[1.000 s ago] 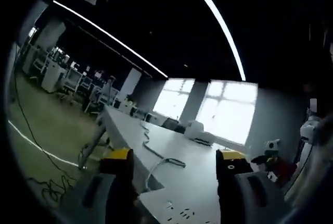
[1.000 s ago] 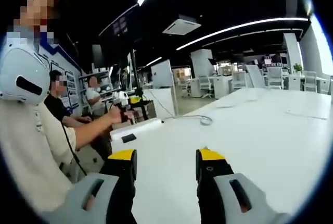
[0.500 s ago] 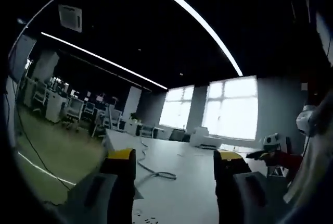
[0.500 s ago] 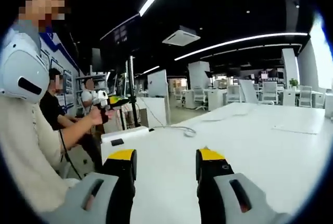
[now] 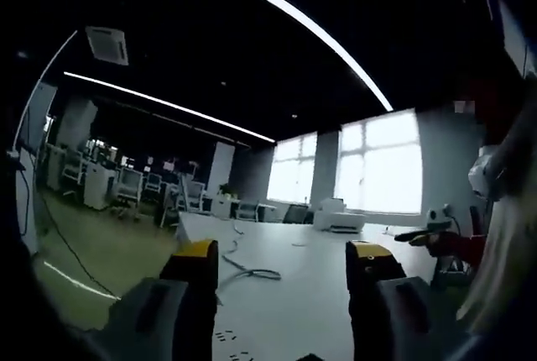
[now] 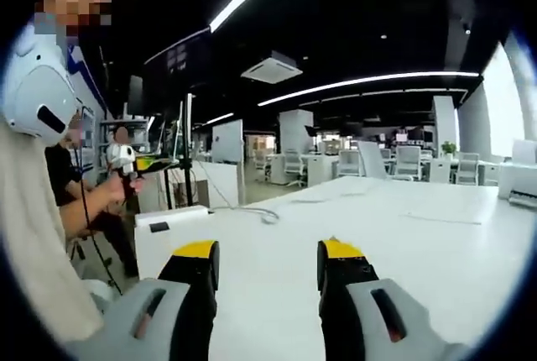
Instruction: Pick up the power strip scattered on the table, fix it on the side mounting bracket of the table, and press the switch
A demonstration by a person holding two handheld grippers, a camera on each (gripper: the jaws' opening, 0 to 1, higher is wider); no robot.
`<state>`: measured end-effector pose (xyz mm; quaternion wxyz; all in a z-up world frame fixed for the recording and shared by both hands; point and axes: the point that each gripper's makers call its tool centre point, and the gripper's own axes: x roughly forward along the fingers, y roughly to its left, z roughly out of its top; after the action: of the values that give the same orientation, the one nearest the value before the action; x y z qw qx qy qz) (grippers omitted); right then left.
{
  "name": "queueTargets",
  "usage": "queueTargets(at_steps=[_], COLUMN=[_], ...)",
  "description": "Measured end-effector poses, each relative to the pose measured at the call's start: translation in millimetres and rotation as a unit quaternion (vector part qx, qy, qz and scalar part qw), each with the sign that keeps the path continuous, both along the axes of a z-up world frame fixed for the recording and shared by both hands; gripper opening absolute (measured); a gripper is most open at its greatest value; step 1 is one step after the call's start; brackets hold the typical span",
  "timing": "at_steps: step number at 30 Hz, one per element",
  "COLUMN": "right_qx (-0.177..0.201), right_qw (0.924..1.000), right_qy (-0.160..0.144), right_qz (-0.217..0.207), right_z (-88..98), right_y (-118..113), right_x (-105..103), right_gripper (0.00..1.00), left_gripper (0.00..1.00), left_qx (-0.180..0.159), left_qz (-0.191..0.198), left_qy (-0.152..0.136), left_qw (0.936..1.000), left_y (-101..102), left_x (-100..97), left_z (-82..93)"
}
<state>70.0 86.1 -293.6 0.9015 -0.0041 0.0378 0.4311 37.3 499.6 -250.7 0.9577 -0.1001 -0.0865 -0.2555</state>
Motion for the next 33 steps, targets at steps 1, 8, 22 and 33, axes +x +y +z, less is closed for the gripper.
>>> queueTargets(at_steps=[1, 8, 22, 33], right_qx=[0.000, 0.008, 0.011, 0.017], right_qw=[1.0000, 0.9994, 0.9971, 0.9967], right_qy=[-0.002, -0.018, -0.024, -0.022], right_qz=[-0.003, -0.028, -0.071, -0.076], right_z=[1.7, 13.0, 12.5, 13.1], right_y=[-3.1, -22.9, -50.6, -58.0], right_x=[-1.1, -9.4, -27.7, -20.2], right_gripper=[0.43, 0.43, 0.43, 0.43], left_gripper=[0.66, 0.65, 0.66, 0.66], left_qx=[0.003, 0.022, 0.045, 0.043], left_qz=[0.006, 0.015, -0.004, 0.015], left_qy=[0.000, 0.011, 0.011, 0.013], left_qw=[1.0000, 0.9996, 0.9989, 0.9989], left_y=[-1.8, -15.7, -29.8, -19.1], left_x=[-2.8, -14.3, -4.0, -6.1], left_z=[-0.7, -5.6, -6.6, -11.7])
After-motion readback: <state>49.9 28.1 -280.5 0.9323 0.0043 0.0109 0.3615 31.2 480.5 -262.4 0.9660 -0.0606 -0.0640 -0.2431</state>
